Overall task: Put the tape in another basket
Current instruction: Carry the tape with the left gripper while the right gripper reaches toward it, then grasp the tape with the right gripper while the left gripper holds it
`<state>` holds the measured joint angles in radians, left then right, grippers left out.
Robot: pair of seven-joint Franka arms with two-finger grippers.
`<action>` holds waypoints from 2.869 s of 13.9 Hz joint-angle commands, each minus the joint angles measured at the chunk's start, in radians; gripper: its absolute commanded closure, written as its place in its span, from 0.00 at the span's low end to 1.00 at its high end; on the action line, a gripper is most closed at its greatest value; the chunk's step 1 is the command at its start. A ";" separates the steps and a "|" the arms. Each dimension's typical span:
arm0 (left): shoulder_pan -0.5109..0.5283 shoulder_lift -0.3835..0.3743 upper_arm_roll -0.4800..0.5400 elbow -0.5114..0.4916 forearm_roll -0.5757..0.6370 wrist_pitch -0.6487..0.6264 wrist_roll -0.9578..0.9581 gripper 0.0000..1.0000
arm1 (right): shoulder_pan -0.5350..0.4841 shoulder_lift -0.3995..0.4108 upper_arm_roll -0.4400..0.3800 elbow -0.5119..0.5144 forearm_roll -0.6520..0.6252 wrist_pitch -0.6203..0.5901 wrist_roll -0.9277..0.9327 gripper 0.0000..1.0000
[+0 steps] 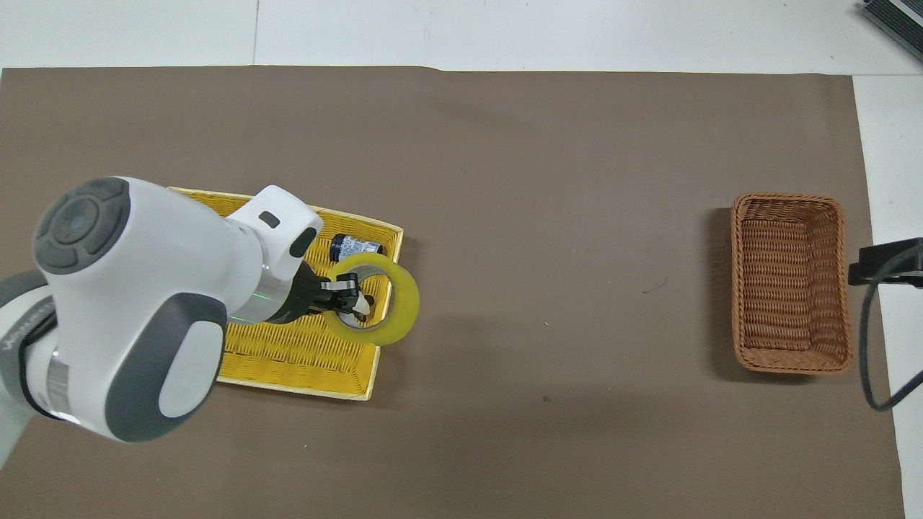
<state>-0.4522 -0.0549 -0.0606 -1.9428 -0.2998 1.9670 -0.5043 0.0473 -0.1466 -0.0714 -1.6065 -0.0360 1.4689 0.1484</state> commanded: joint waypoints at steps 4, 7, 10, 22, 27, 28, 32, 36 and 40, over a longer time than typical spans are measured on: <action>-0.170 0.007 0.015 0.038 -0.080 0.111 -0.138 1.00 | 0.097 0.047 0.015 -0.030 0.192 0.116 -0.027 0.00; -0.212 0.007 0.004 0.038 -0.128 0.167 -0.145 1.00 | 0.129 0.047 0.015 -0.104 0.411 0.149 -0.038 0.00; -0.217 0.007 -0.033 0.038 -0.177 0.196 -0.164 1.00 | 0.128 0.047 0.015 -0.165 0.574 0.189 -0.102 0.00; -0.226 0.099 -0.102 0.125 -0.205 0.406 -0.220 1.00 | 0.118 0.018 0.012 -0.271 0.758 0.139 -0.276 0.00; -0.224 0.095 -0.127 0.127 -0.217 0.471 -0.249 1.00 | 0.102 0.022 0.007 -0.265 0.720 0.128 -0.328 0.99; -0.224 0.090 -0.128 0.125 -0.219 0.467 -0.252 1.00 | 0.103 0.024 0.008 -0.262 0.706 0.126 -0.296 1.00; -0.215 0.084 -0.125 0.125 -0.208 0.451 -0.240 0.01 | 0.115 0.030 0.008 -0.254 0.703 0.133 -0.253 1.00; -0.163 0.032 -0.114 0.123 -0.206 0.336 -0.269 0.00 | 0.117 0.032 0.010 -0.250 0.644 0.139 -0.256 1.00; -0.037 0.027 -0.114 0.123 -0.156 0.218 -0.241 0.00 | 0.076 0.033 0.007 -0.253 0.596 0.151 -0.266 1.00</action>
<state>-0.5533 -0.0191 -0.1687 -1.8195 -0.4883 2.2609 -0.7587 0.1578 -0.1051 -0.0653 -1.8560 0.5795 1.6118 -0.1247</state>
